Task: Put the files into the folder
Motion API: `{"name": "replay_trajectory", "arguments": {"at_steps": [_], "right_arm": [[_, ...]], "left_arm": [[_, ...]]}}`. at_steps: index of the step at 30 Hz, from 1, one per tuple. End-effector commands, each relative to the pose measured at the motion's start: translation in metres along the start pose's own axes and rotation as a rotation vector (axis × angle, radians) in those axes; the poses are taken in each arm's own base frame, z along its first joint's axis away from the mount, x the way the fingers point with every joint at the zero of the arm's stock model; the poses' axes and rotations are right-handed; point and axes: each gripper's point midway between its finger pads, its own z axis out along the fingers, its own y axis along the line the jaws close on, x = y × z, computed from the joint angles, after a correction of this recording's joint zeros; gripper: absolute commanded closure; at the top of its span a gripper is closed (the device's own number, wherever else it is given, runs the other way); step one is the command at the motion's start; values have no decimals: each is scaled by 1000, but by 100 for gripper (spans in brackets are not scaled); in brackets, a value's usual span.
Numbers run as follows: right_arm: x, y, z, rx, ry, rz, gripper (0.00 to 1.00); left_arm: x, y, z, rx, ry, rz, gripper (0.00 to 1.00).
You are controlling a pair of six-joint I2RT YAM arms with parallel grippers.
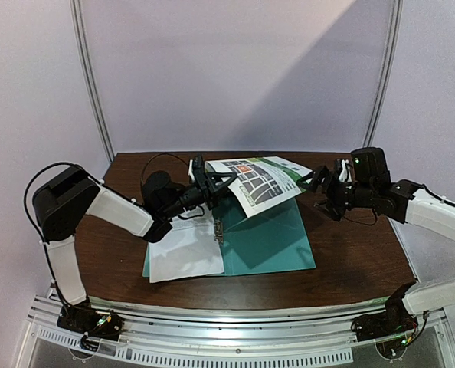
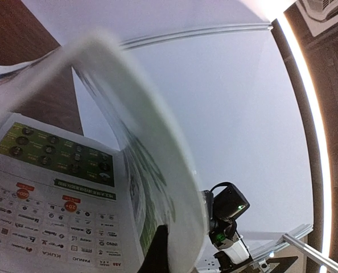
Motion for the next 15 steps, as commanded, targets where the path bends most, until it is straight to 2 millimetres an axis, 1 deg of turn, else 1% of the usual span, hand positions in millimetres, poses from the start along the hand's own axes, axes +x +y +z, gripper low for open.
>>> {"name": "replay_trajectory", "arguments": {"at_steps": [1,5,7,9,15], "right_arm": [[-5,14,10,-102,-10,48,1],[-11,13,21,-108,-23,60,1],[-11,6,29,-96,-18,76,1],[-12,5,36,-104,-21,92,2],[-15,-2,48,-109,-35,120,12]], "left_arm": [[9,1,-2,26,9,-14,100],[14,3,-4,20,14,-22,100],[14,5,-6,17,12,-29,100],[15,7,-7,12,13,-32,100],[20,13,-11,3,17,-47,100]]}}
